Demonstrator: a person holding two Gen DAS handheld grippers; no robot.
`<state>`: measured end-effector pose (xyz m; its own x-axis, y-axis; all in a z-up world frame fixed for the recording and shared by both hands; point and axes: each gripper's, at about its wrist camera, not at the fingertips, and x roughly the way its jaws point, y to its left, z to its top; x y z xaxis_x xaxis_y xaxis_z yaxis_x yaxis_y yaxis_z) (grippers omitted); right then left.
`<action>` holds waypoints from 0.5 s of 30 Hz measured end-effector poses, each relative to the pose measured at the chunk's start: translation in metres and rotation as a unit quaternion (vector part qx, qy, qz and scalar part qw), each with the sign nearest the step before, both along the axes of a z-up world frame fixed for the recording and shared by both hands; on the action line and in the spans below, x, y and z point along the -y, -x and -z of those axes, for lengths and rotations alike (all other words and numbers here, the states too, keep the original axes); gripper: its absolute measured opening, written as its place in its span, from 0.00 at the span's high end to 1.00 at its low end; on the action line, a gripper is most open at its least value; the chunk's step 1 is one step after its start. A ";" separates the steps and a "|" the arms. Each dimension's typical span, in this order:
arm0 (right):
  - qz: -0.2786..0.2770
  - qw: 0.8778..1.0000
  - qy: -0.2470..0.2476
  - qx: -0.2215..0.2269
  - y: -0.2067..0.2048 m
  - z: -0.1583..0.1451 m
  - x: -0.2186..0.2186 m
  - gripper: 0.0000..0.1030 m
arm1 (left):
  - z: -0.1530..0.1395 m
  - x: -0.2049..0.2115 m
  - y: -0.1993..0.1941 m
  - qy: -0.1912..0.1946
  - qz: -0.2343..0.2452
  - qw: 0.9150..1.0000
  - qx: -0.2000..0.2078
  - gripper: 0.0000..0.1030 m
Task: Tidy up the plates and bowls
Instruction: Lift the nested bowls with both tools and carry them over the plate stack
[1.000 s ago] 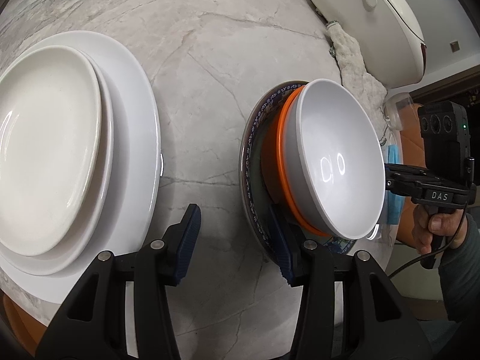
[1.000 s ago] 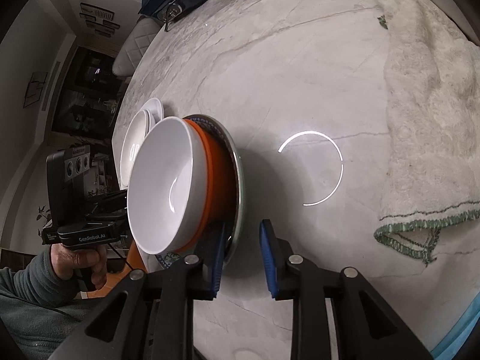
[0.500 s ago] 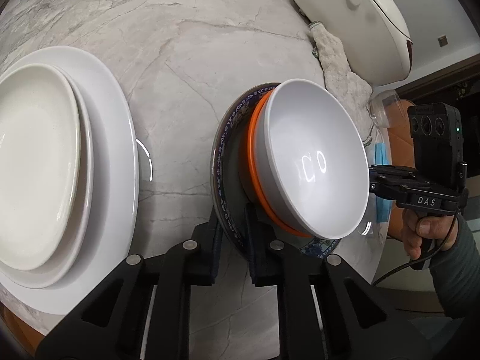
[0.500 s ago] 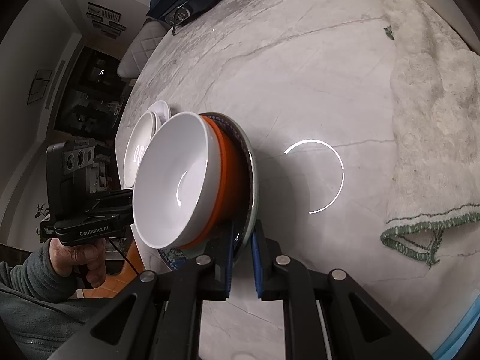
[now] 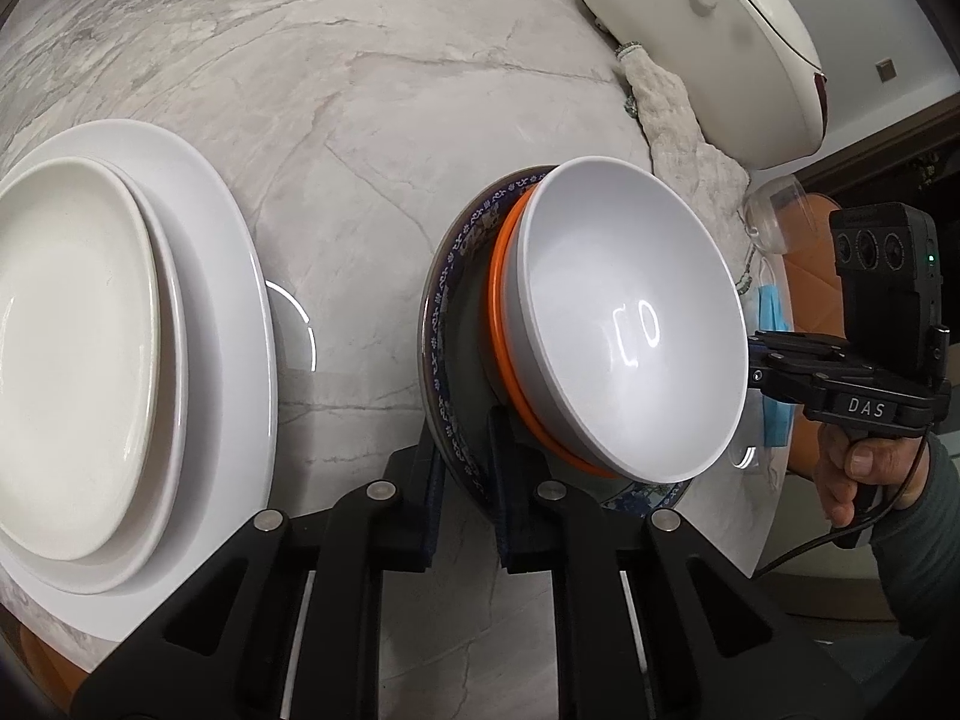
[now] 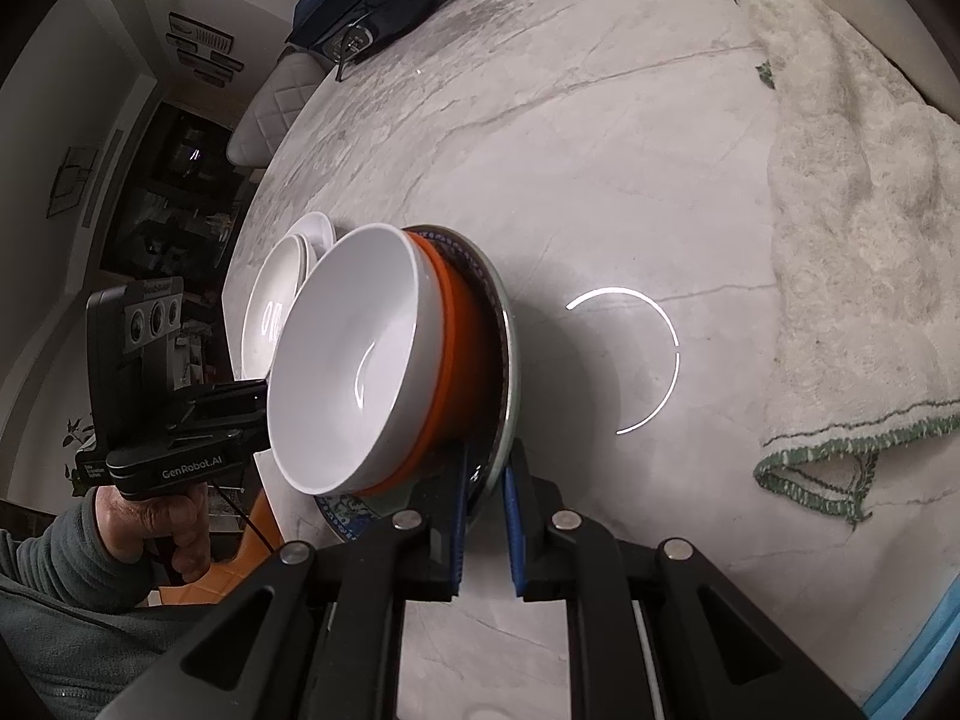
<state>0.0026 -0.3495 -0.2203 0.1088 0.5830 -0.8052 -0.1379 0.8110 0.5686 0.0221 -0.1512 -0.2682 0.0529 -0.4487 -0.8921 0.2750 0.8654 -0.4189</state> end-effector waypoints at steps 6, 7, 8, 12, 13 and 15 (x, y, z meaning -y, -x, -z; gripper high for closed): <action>0.000 1.000 0.003 0.003 -0.002 -0.002 0.002 0.87 | -0.003 0.003 -0.002 -0.002 0.004 1.000 0.007 0.90; 0.001 1.000 0.003 0.004 -0.002 -0.003 0.003 0.87 | -0.004 0.003 -0.002 -0.002 0.004 1.000 0.006 0.90; 0.001 1.000 0.003 0.004 -0.002 -0.003 0.003 0.87 | -0.005 0.003 -0.002 -0.001 0.004 1.000 0.007 0.90; 0.001 1.000 0.006 0.006 -0.003 -0.005 0.004 0.87 | -0.010 0.004 -0.003 -0.001 0.003 1.000 0.008 0.90; 0.001 1.000 0.006 0.007 -0.003 -0.006 0.004 0.87 | -0.012 0.003 -0.003 0.000 0.003 1.000 0.008 0.90; 0.001 1.000 0.005 0.008 -0.003 -0.009 0.005 0.87 | -0.016 0.003 -0.004 0.001 0.002 1.000 0.010 0.90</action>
<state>0.0053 -0.3544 -0.2114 0.1233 0.5746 -0.8091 -0.1456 0.8170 0.5579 0.0257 -0.1541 -0.2524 0.0683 -0.4507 -0.8901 0.2861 0.8635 -0.4153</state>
